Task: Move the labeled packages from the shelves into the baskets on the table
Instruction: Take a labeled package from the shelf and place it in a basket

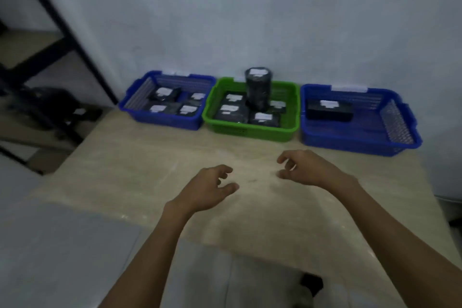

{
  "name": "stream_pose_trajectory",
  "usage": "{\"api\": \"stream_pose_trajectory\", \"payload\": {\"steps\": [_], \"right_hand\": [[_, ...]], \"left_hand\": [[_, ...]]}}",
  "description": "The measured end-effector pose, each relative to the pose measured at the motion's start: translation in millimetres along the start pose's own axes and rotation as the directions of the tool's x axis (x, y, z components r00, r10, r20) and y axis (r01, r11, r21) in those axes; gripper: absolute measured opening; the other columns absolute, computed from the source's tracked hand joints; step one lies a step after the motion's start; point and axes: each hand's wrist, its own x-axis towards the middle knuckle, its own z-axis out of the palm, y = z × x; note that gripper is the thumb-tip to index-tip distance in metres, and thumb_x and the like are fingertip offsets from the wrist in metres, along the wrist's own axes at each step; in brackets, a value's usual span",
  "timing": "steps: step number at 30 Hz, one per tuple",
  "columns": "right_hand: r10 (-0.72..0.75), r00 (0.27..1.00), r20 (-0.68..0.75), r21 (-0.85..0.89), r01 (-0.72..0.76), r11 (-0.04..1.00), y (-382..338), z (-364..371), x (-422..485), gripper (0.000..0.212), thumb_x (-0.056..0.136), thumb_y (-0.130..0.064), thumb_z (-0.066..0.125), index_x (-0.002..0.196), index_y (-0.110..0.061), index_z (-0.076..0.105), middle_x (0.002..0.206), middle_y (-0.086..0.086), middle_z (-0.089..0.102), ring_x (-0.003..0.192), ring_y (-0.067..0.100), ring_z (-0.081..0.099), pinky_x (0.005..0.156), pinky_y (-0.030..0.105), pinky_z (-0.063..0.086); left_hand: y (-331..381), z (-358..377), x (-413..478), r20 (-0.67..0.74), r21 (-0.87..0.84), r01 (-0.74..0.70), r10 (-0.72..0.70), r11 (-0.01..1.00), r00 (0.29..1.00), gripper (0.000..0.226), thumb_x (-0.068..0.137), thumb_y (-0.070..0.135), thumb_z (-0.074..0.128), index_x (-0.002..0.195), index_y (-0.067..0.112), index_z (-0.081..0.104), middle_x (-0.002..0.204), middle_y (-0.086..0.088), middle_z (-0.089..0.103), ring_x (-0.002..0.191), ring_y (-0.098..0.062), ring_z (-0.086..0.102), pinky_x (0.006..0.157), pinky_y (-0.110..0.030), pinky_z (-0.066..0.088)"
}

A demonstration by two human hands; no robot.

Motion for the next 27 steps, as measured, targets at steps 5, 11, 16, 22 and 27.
{"api": "stream_pose_trajectory", "payload": {"steps": [5, 11, 16, 22, 27], "right_hand": [[-0.079, 0.989, 0.124, 0.025, 0.076, 0.997, -95.9, 60.2, -19.1, 0.040, 0.084, -0.045, 0.066, 0.118, -0.027, 0.059, 0.106, -0.002, 0.064, 0.096, 0.016, 0.060, 0.086, 0.030, 0.049], [-0.203, 0.954, 0.222, -0.040, 0.216, 0.975, -199.7, 109.3, 7.4, 0.042, 0.085, -0.047, 0.064, 0.121, -0.028, 0.057, 0.112, -0.003, 0.062, 0.096, 0.014, 0.055, 0.086, 0.030, 0.047], [-0.279, 0.907, 0.317, -0.086, 0.320, 0.943, -283.0, 137.2, 59.0, 0.044, 0.085, -0.049, 0.063, 0.123, -0.028, 0.055, 0.114, -0.002, 0.062, 0.100, 0.015, 0.057, 0.086, 0.029, 0.046], [-0.357, 0.828, 0.431, -0.115, 0.443, 0.889, -386.2, 170.0, 121.6, 0.046, 0.087, -0.048, 0.061, 0.126, -0.024, 0.053, 0.118, 0.002, 0.060, 0.102, 0.017, 0.057, 0.083, 0.027, 0.044], [-0.398, 0.770, 0.499, -0.127, 0.519, 0.845, -478.4, 202.0, 156.4, 0.048, 0.087, -0.045, 0.062, 0.128, -0.022, 0.052, 0.120, 0.004, 0.060, 0.099, 0.016, 0.056, 0.078, 0.024, 0.041]], "left_hand": [[-81.2, -40.6, -79.3, -0.041, -0.059, 0.123, -0.125, 0.991, 0.991, 0.054, 0.087, 0.045, 0.065, 0.134, 0.021, 0.052, 0.125, 0.000, 0.060, 0.100, -0.014, 0.062, 0.087, -0.030, 0.052], [-157.8, -84.0, -132.1, -0.128, -0.147, 0.210, -0.229, 0.967, 0.965, 0.054, 0.089, 0.042, 0.064, 0.135, 0.018, 0.052, 0.125, -0.001, 0.059, 0.101, -0.013, 0.060, 0.085, -0.027, 0.050], [-224.5, -127.3, -152.8, -0.154, -0.151, 0.310, -0.332, 0.939, 0.931, 0.055, 0.089, 0.042, 0.063, 0.136, 0.017, 0.050, 0.128, -0.004, 0.060, 0.095, -0.008, 0.058, 0.082, -0.021, 0.045], [-308.4, -187.4, -180.0, -0.199, -0.171, 0.448, -0.476, 0.878, 0.857, 0.057, 0.088, 0.046, 0.062, 0.137, 0.019, 0.049, 0.127, -0.002, 0.059, 0.098, -0.011, 0.058, 0.084, -0.022, 0.046], [-382.0, -231.1, -216.7, -0.212, -0.253, 0.525, -0.576, 0.813, 0.789, 0.056, 0.088, 0.047, 0.061, 0.136, 0.021, 0.049, 0.127, -0.001, 0.059, 0.100, -0.012, 0.059, 0.088, -0.025, 0.048]]}}
